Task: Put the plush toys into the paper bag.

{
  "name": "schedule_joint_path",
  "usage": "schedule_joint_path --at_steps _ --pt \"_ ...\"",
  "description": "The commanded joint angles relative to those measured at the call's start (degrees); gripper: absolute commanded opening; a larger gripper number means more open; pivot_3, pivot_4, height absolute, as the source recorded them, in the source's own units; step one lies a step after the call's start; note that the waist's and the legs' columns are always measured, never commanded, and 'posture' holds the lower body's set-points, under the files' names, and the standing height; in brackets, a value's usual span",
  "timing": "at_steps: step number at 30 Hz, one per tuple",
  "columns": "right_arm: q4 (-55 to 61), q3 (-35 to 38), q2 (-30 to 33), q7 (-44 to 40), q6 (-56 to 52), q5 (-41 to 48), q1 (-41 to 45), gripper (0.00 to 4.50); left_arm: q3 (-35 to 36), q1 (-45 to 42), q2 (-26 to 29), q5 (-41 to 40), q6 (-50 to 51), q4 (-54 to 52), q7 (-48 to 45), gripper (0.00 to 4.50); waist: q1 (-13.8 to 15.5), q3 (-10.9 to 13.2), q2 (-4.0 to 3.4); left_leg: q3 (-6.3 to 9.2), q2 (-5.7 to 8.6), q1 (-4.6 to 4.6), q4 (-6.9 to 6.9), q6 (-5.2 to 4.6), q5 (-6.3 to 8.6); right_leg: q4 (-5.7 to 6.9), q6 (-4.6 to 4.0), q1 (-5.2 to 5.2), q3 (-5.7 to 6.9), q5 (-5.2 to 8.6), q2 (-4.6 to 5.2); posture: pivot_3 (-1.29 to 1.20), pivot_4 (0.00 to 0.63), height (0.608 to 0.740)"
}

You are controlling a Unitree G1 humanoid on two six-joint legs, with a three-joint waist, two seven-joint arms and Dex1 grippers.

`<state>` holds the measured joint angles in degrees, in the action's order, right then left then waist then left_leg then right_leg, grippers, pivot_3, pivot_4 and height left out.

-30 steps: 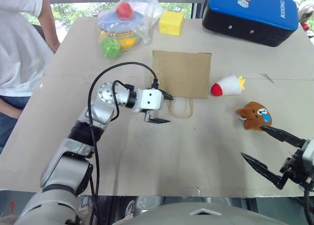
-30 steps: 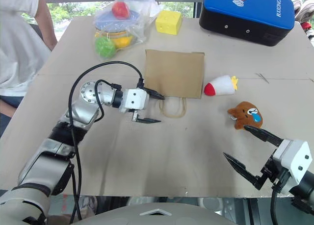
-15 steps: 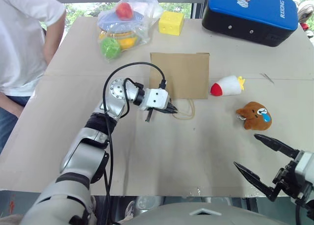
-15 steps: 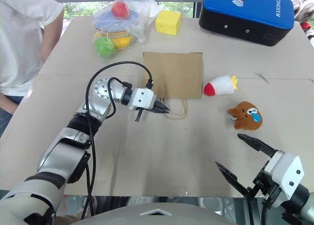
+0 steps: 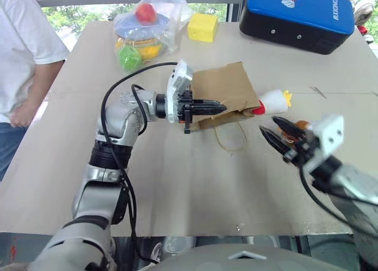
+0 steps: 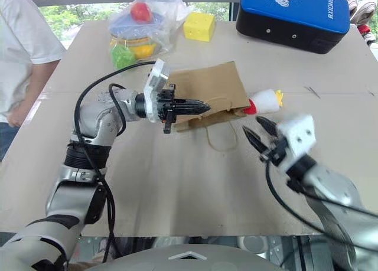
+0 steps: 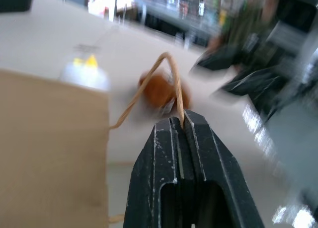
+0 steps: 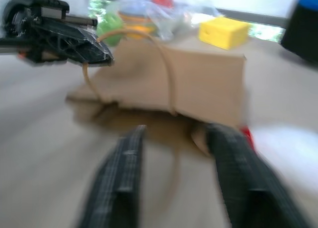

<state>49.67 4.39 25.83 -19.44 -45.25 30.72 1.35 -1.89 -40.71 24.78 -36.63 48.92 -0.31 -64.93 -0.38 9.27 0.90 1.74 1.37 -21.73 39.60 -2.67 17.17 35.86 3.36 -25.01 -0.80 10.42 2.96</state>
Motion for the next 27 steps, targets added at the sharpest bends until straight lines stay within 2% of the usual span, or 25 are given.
schedule_joint_path --at_steps 1,7,14,18,24,27 --pt "-5.09 -4.65 1.30 0.27 -4.68 -0.57 7.98 0.09 7.25 -1.09 -3.34 -9.80 9.96 -4.99 9.13 0.00 0.03 0.00 0.00 0.06 0.01 -0.01 0.00 0.03 -0.02 0.00 0.00 0.00 0.04 0.00 0.00 0.00 0.150 0.740" --pt "-14.79 -11.03 2.39 -1.65 -5.16 -4.31 14.57 0.09 12.63 -1.13 -7.02 -18.57 18.25 -6.94 18.66 0.00 -0.19 0.00 0.00 0.05 0.07 -0.03 -0.04 0.24 -0.14 0.01 -0.01 -0.03 0.02 -0.01 0.03 0.00 0.150 0.740" --pt "-27.66 -16.01 -4.48 -1.66 0.67 -9.00 21.29 0.09 17.51 -1.42 -10.52 -26.31 22.04 -5.95 28.32 0.00 -0.51 0.00 0.00 -0.03 0.07 0.02 -0.07 0.30 -0.17 0.04 -0.02 -0.06 -0.09 -0.03 0.02 0.00 0.150 0.740" --pt "-35.90 -17.50 -12.29 -1.92 9.62 -11.24 22.12 0.09 20.19 -1.74 -12.82 -30.31 21.89 -3.49 33.78 0.00 -0.46 -0.01 0.00 -0.02 0.07 0.01 -0.13 0.34 -0.19 0.06 -0.03 -0.12 -0.09 -0.03 0.03 0.00 0.150 0.740" --pt "-49.26 -22.71 -17.55 -4.21 25.03 -19.08 23.11 0.09 23.50 -1.80 -14.73 -36.43 21.53 -1.68 40.61 0.00 -0.51 -0.01 0.00 -0.03 0.14 -0.02 -0.14 0.36 -0.20 0.05 -0.02 -0.17 -0.10 -0.04 0.10 0.00 0.150 0.740" --pt "-53.00 -22.72 -19.44 -5.38 29.57 -20.51 24.95 0.09 23.94 -1.15 -14.89 -39.35 21.67 -1.78 43.12 0.00 -0.53 0.00 0.00 -0.03 0.14 -0.03 -0.15 0.38 -0.20 0.05 -0.02 -0.19 -0.10 -0.04 0.10 0.00 0.150 0.740"
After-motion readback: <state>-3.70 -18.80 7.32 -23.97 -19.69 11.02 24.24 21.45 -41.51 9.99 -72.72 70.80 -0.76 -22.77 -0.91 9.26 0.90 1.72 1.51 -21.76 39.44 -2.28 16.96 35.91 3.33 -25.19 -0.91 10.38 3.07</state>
